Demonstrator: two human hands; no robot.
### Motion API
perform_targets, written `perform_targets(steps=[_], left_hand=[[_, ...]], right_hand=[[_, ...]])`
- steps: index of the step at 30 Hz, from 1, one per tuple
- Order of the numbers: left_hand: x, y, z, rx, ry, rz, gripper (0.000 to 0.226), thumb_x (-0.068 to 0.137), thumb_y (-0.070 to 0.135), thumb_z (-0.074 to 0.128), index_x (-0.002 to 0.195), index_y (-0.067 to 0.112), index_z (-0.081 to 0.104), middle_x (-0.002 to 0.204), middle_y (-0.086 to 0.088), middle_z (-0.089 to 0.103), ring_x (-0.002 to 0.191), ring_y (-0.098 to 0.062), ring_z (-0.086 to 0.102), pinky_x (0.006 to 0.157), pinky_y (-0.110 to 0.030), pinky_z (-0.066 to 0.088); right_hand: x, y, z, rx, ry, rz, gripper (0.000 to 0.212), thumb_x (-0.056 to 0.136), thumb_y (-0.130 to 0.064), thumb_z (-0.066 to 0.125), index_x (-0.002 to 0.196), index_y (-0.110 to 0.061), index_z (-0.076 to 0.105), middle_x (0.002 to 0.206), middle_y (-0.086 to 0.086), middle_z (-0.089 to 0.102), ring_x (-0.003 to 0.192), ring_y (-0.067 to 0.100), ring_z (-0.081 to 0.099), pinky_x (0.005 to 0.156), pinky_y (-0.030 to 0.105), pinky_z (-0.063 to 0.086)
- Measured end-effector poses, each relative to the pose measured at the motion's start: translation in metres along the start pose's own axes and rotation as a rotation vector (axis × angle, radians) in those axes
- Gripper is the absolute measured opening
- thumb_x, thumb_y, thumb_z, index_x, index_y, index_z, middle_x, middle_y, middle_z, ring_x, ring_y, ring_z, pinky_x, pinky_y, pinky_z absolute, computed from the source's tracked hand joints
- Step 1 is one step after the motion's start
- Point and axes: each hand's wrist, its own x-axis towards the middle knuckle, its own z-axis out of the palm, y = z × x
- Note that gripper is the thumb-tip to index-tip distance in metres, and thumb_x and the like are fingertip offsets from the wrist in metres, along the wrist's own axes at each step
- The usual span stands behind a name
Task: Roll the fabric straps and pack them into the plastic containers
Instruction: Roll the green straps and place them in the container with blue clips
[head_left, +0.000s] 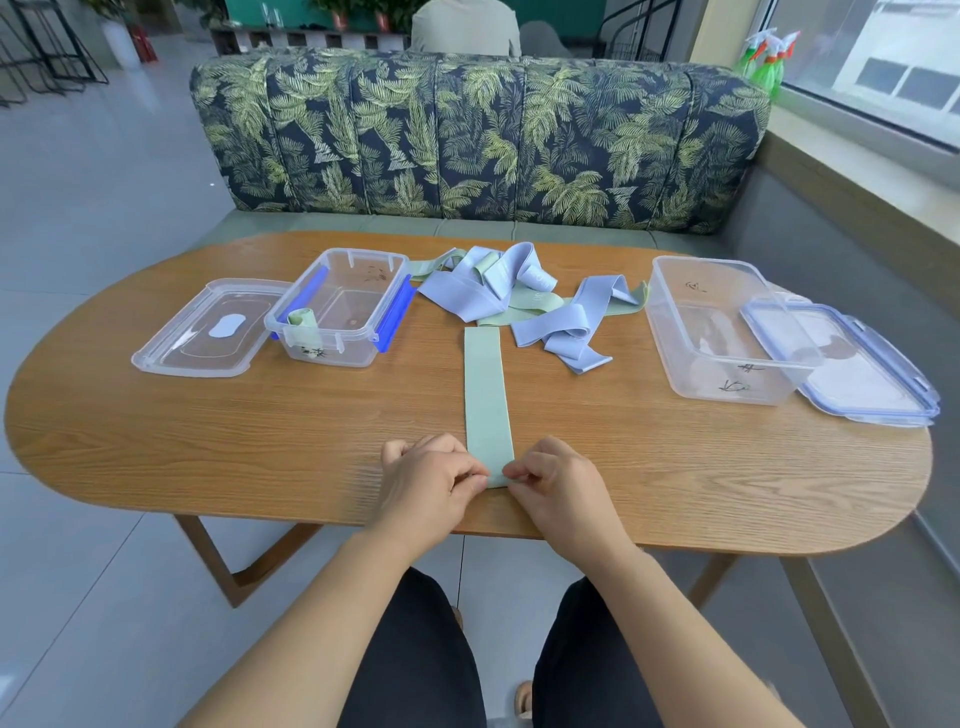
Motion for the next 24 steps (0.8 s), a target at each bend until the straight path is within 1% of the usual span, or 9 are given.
perform_targets(steps=[3, 6, 9, 11, 14, 16, 17, 20, 24], left_hand=[[0.002, 0.001, -0.001, 0.005, -0.017, -0.01, 0.019, 0.094, 0.042, 0.056, 0.097, 0.034, 0.073, 0.094, 0.017, 0.057, 0.09, 0.005, 0.042, 0.084, -0.027, 0.015], [-0.001, 0.001, 0.0, -0.008, -0.014, -0.013, 0.019, 0.095, 0.041, 0.055, 0.106, 0.034, 0.069, 0.098, 0.018, 0.056, 0.087, 0.007, 0.038, 0.091, -0.029, 0.021], [-0.005, 0.002, 0.004, -0.077, -0.006, -0.026, 0.027, 0.09, 0.036, 0.064, 0.117, 0.032, 0.062, 0.105, 0.019, 0.053, 0.095, 0.006, 0.048, 0.099, -0.033, 0.027], [-0.004, 0.003, 0.006, -0.104, -0.007, -0.032, 0.027, 0.087, 0.031, 0.068, 0.114, 0.031, 0.062, 0.106, 0.019, 0.052, 0.097, 0.001, 0.052, 0.099, -0.033, 0.03], [-0.002, 0.004, 0.006, -0.115, 0.008, -0.035, 0.02, 0.09, 0.026, 0.065, 0.11, 0.027, 0.066, 0.107, 0.016, 0.055, 0.095, -0.005, 0.047, 0.096, -0.028, 0.034], [0.0, 0.005, 0.006, -0.124, -0.001, -0.049, 0.019, 0.092, 0.025, 0.063, 0.111, 0.025, 0.067, 0.109, 0.015, 0.056, 0.098, -0.008, 0.043, 0.092, -0.025, 0.036], [0.001, 0.004, 0.006, -0.136, -0.008, -0.047, 0.018, 0.092, 0.023, 0.063, 0.11, 0.024, 0.068, 0.108, 0.015, 0.057, 0.1, -0.009, 0.046, 0.092, -0.026, 0.039], [0.004, 0.004, 0.005, -0.18, -0.025, -0.026, 0.016, 0.09, 0.018, 0.066, 0.105, 0.02, 0.071, 0.1, 0.015, 0.058, 0.098, -0.008, 0.054, 0.088, -0.029, 0.047], [-0.001, 0.005, 0.003, -0.17, -0.04, -0.014, 0.017, 0.091, 0.018, 0.065, 0.106, 0.018, 0.071, 0.099, 0.016, 0.056, 0.096, -0.006, 0.053, 0.087, -0.024, 0.046]], right_hand=[[0.002, 0.0, 0.001, -0.015, -0.004, -0.006, 0.015, 0.089, -0.016, 0.067, 0.101, -0.015, 0.075, 0.091, -0.009, 0.056, 0.083, 0.008, 0.054, 0.074, 0.021, 0.044], [0.008, 0.001, 0.001, -0.034, -0.013, -0.008, 0.014, 0.089, -0.015, 0.067, 0.099, -0.014, 0.076, 0.092, -0.003, 0.06, 0.086, 0.016, 0.059, 0.076, 0.03, 0.048], [0.014, 0.001, 0.001, -0.053, -0.034, -0.007, 0.015, 0.09, -0.015, 0.064, 0.1, -0.014, 0.076, 0.091, 0.0, 0.059, 0.087, 0.019, 0.059, 0.076, 0.033, 0.048], [0.017, 0.001, 0.0, -0.071, -0.057, 0.002, 0.017, 0.092, -0.016, 0.062, 0.102, -0.014, 0.075, 0.092, 0.0, 0.059, 0.088, 0.019, 0.058, 0.076, 0.032, 0.047], [0.019, 0.0, 0.0, -0.09, -0.084, 0.01, 0.02, 0.094, -0.019, 0.058, 0.106, -0.015, 0.074, 0.094, 0.001, 0.06, 0.09, 0.019, 0.057, 0.078, 0.032, 0.046], [0.018, -0.001, 0.0, -0.094, -0.09, 0.007, 0.02, 0.093, -0.021, 0.059, 0.107, -0.014, 0.073, 0.093, -0.001, 0.058, 0.086, 0.016, 0.055, 0.077, 0.031, 0.046], [0.017, -0.002, 0.0, -0.097, -0.095, 0.001, 0.02, 0.092, -0.021, 0.061, 0.107, -0.014, 0.072, 0.09, -0.003, 0.055, 0.082, 0.014, 0.052, 0.075, 0.03, 0.046], [0.015, -0.003, 0.001, -0.12, -0.097, -0.008, 0.021, 0.089, -0.018, 0.063, 0.108, -0.012, 0.069, 0.088, -0.006, 0.049, 0.079, 0.011, 0.047, 0.072, 0.028, 0.044], [0.008, -0.007, 0.002, -0.142, -0.1, 0.015, 0.021, 0.091, -0.019, 0.061, 0.109, -0.013, 0.069, 0.09, -0.007, 0.049, 0.081, 0.01, 0.046, 0.071, 0.025, 0.04]])
